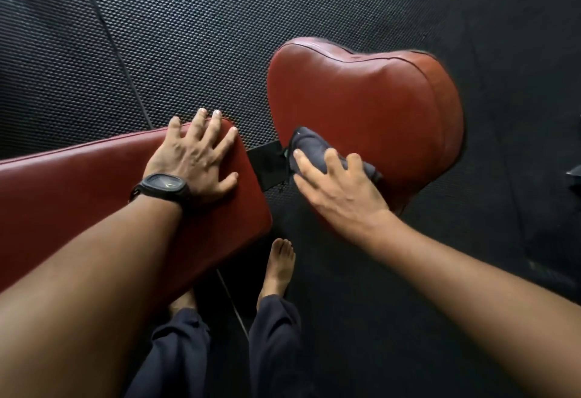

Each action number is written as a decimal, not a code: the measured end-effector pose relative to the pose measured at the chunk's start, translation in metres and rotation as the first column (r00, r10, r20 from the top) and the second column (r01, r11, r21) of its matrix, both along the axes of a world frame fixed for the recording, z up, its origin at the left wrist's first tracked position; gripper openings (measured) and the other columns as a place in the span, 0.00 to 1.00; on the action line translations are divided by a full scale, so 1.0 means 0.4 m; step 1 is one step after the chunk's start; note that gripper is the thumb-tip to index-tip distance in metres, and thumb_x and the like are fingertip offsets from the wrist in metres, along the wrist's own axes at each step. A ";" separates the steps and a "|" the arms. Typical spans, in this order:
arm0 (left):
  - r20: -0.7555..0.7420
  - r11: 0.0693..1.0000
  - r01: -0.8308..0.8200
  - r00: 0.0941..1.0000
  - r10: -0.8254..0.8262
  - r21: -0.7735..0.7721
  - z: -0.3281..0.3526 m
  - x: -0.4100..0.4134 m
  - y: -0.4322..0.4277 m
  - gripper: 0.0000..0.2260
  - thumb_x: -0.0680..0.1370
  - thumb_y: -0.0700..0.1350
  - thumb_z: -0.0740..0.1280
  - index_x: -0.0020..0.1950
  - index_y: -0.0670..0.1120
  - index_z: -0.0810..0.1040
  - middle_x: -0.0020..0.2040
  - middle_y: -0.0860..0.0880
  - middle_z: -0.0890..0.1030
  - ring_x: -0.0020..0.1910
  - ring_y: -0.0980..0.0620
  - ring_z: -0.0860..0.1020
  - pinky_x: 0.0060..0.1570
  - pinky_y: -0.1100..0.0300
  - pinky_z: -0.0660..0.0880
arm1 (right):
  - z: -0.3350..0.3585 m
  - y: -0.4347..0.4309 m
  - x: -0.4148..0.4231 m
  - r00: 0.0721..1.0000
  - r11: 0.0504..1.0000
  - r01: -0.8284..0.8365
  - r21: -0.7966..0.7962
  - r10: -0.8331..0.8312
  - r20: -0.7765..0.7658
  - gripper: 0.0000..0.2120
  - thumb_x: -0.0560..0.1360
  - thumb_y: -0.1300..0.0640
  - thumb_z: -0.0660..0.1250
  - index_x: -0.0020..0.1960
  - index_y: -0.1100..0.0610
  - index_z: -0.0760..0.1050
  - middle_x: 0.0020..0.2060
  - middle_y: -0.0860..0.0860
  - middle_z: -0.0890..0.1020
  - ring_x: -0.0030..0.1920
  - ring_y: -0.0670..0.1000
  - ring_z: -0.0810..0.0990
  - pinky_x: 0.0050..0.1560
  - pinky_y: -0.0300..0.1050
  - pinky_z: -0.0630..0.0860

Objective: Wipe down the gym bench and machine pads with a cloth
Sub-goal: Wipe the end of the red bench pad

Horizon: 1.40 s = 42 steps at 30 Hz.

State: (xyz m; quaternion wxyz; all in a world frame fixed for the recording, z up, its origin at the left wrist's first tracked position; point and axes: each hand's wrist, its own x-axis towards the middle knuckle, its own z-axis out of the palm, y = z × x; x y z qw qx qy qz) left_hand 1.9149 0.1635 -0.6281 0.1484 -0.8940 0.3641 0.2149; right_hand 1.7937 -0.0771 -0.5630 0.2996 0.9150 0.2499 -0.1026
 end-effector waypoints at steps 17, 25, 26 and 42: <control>-0.022 1.000 -0.005 1.000 0.005 -0.009 -0.008 0.000 0.000 0.39 0.77 0.71 0.44 0.83 0.51 0.44 0.83 0.41 0.48 0.81 0.39 0.50 0.74 0.36 0.57 | -0.089 0.067 0.077 0.990 0.989 0.131 0.068 -0.135 0.050 0.24 0.78 0.57 0.51 0.67 0.47 0.78 0.75 0.52 0.71 0.60 0.65 0.73 0.46 0.51 0.72; -0.026 0.999 -0.019 1.000 0.018 -0.038 -0.007 -0.003 0.004 0.40 0.76 0.70 0.41 0.84 0.51 0.46 0.83 0.40 0.50 0.81 0.38 0.51 0.73 0.35 0.57 | -0.036 0.013 0.246 0.896 0.939 0.193 0.286 -0.287 0.338 0.16 0.81 0.55 0.60 0.63 0.43 0.79 0.70 0.53 0.77 0.55 0.61 0.72 0.43 0.55 0.75; -0.020 0.999 -0.018 1.000 0.017 -0.045 -0.008 -0.002 0.005 0.40 0.75 0.69 0.40 0.84 0.51 0.47 0.83 0.40 0.51 0.81 0.38 0.51 0.73 0.34 0.57 | -0.055 0.030 0.280 0.899 0.936 0.216 0.280 -0.302 0.317 0.16 0.81 0.55 0.60 0.62 0.43 0.80 0.70 0.53 0.77 0.55 0.62 0.75 0.43 0.55 0.76; -0.030 0.996 -0.041 0.999 0.038 -0.078 -0.018 -0.005 0.004 0.41 0.74 0.68 0.42 0.83 0.50 0.53 0.82 0.39 0.54 0.81 0.37 0.54 0.72 0.33 0.57 | -0.122 0.081 0.298 0.999 0.999 0.012 0.038 -0.010 -0.053 0.20 0.79 0.55 0.52 0.59 0.47 0.81 0.68 0.53 0.78 0.55 0.60 0.80 0.45 0.54 0.76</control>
